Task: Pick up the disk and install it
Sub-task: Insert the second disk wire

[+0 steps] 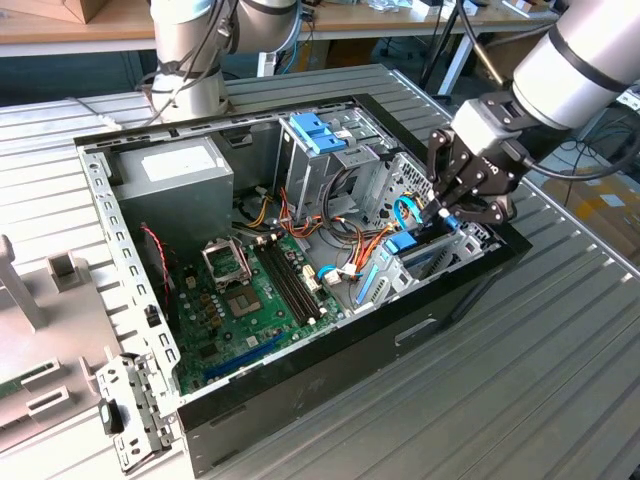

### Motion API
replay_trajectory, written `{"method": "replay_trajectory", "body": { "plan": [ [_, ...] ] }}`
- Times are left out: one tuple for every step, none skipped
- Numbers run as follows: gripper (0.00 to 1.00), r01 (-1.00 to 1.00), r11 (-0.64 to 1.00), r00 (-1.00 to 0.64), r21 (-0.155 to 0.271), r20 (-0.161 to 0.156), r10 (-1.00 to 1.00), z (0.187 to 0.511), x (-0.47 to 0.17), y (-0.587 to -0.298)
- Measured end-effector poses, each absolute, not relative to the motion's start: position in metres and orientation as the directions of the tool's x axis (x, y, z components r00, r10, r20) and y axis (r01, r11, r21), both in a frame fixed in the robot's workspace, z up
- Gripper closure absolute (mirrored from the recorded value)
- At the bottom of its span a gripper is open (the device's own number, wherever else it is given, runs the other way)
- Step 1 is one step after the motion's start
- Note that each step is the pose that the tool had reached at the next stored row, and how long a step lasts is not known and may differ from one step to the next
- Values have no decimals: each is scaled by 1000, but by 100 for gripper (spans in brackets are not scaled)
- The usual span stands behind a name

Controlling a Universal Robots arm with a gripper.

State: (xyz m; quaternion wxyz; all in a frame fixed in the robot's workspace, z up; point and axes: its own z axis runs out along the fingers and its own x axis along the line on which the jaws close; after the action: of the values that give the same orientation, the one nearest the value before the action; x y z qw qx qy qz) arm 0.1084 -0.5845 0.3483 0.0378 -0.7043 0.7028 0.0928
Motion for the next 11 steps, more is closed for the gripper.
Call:
{"method": "replay_trajectory", "body": {
  "plan": [
    [89, -997, -9, -5, 79, -184, -983, 347, 108, -585],
    [89, -997, -9, -5, 80, -184, -983, 345, 108, -585],
    [89, -997, -9, -6, 81, -184, -983, 344, 108, -585],
    [89, -997, -9, -6, 82, -184, -983, 343, 108, -586],
    [89, -997, -10, -6, 82, -185, -983, 342, 108, -586],
    [89, -997, -10, -6, 82, -187, -982, 343, 108, -586],
    [89, -997, -10, -6, 82, -188, -982, 346, 109, -586],
    [89, -997, -10, -6, 82, -187, -982, 348, 109, -586],
    [89, -997, -10, -6, 82, -187, -982, 350, 110, -586],
    [89, -997, -10, -6, 83, -188, -982, 350, 112, -586],
    [89, -997, -10, -6, 83, -188, -982, 351, 114, -586]
  ]
}}
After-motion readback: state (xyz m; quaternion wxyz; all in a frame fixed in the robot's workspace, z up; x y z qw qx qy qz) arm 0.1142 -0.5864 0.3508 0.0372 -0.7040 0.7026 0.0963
